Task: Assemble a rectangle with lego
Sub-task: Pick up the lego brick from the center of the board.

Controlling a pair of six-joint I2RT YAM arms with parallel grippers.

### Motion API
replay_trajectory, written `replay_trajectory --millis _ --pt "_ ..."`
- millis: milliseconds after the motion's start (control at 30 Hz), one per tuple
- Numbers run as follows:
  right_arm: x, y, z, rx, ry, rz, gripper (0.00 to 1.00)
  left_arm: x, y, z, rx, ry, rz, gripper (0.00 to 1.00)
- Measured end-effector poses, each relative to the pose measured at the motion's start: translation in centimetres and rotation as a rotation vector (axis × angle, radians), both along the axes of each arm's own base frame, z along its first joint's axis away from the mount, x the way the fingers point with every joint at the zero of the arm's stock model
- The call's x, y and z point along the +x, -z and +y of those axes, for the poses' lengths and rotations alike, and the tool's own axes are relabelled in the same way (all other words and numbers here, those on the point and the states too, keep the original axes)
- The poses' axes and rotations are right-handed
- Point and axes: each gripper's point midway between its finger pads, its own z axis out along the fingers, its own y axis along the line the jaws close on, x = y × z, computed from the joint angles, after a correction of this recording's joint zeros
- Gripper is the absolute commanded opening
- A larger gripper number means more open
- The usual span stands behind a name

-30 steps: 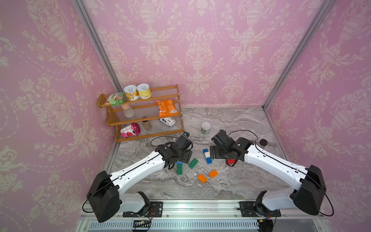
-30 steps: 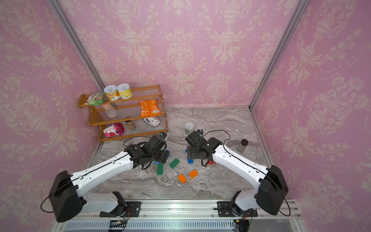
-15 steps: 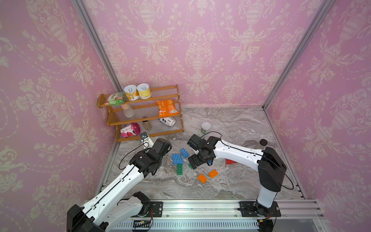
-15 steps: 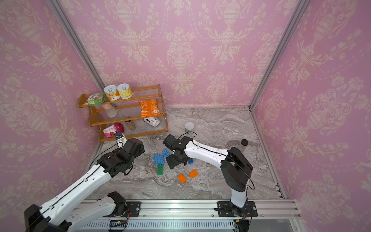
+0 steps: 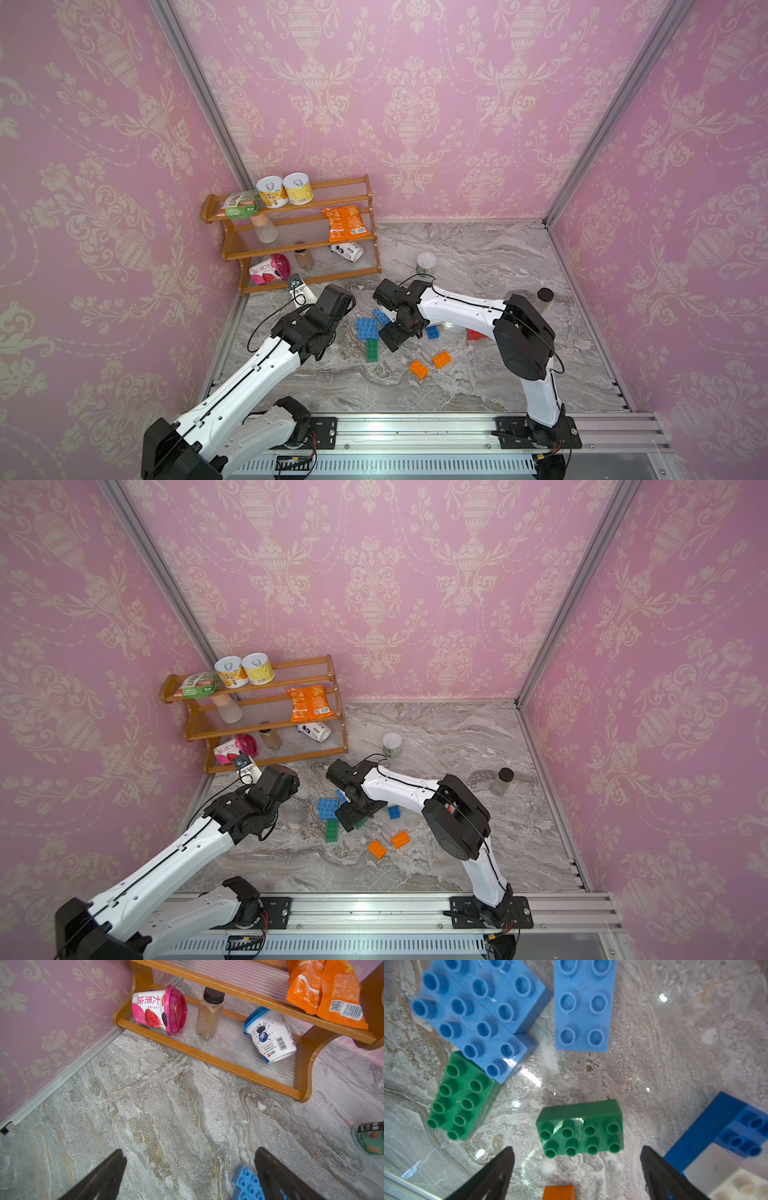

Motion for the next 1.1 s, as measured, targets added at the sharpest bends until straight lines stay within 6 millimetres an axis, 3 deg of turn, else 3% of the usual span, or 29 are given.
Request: replay_trajectory --millis 333,567,833,1000,1100 --pt "0.7 1.1 -0.3 -0.023 -0.015 0.024 0.89 0.3 0.1 0.2 -0.015 -0.014 -0.007 0.99" --pt "0.8 2.2 -0.4 -0.037 -0.011 0.044 0.80 0.4 0.5 0.2 -0.030 -0.015 0.001 0.99" --pt "0.8 2.2 -0.3 -0.030 -0.004 0.049 0.53 0.5 0.6 0.1 -0.047 -0.010 0.004 0.99" --pt "0.9 1.7 -0.6 -0.026 0.034 0.051 0.49 0.5 0.6 0.0 -0.048 -0.010 0.004 0.99" --pt "1.7 0.0 -1.2 0.000 0.089 0.036 0.49 0.6 0.7 0.0 -0.051 -0.009 0.000 0.99"
